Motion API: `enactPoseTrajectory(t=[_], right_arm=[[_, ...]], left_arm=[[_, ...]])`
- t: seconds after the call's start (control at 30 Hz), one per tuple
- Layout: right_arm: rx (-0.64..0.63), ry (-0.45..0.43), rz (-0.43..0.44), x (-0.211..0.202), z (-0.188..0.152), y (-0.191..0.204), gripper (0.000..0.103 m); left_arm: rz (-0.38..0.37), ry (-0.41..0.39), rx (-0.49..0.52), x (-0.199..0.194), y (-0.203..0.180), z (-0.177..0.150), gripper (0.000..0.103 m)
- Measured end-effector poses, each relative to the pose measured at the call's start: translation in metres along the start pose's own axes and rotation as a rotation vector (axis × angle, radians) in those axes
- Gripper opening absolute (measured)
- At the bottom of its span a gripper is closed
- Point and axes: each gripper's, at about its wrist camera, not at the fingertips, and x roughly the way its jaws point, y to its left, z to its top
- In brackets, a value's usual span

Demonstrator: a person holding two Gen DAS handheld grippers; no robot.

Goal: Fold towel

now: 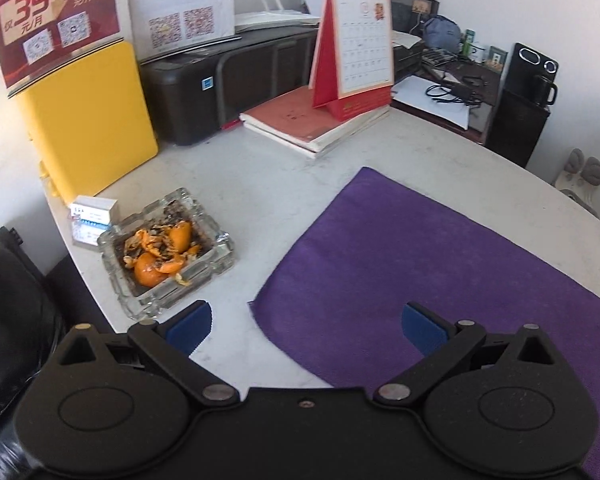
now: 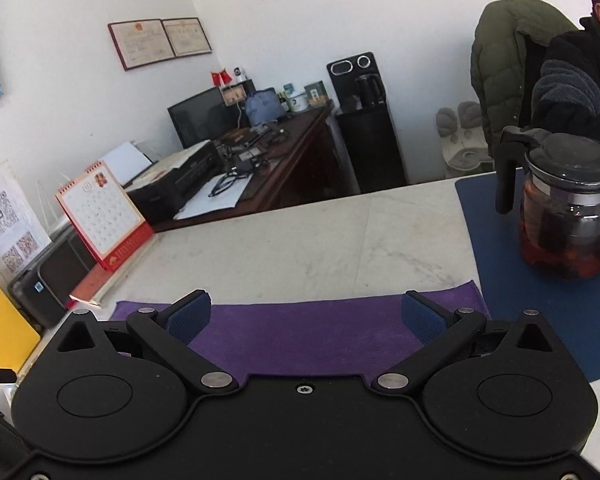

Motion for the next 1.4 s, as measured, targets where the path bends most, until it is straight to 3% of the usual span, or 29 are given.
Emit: enactPoseTrajectory(t=[0.13,0.37,0.53,0.73,0.87,0.93,1.1,1.27,1.4], right_arm=[[-0.037,-0.006,-0.057,-0.011,0.001,0.014,0.103],[-0.114,-0.023,-0.092,-0.012,0.008,0.068,0.103],[-0.269,-0.012,-0.09,0.001,0.017,0.121,0.103],[-0.523,0.033,0.024,0.039,0.032,0.2,0.103],[-0.658,0.048,0.121,0.078,0.036,0.252,0.103],[-0.68,0.071,0.172,0.099,0.037,0.272,0.103],[-0.698,0.151,0.297,0.152,0.038,0.315,0.103],[-0.762,0.23,0.426,0.195,0.032,0.351,0.103],[-0.838,0.258,0.463,0.223,0.019,0.374,0.103]], left_arm=[[0.009,0.02,-0.005,0.025,0.019,0.005,0.102],[-0.084,0.039,-0.019,0.065,0.034,0.006,0.101],[-0.156,0.068,-0.005,0.086,0.038,0.001,0.09],[-0.21,0.068,-0.031,0.097,0.048,0.0,0.08],[-0.233,0.083,-0.026,0.106,0.054,-0.002,0.068],[-0.238,0.091,-0.031,0.11,0.057,-0.003,0.064],[-0.255,0.121,-0.039,0.122,0.063,-0.005,0.041],[-0.251,0.118,-0.03,0.126,0.066,-0.003,0.031],[-0.267,0.138,-0.006,0.127,0.064,-0.002,0.017]])
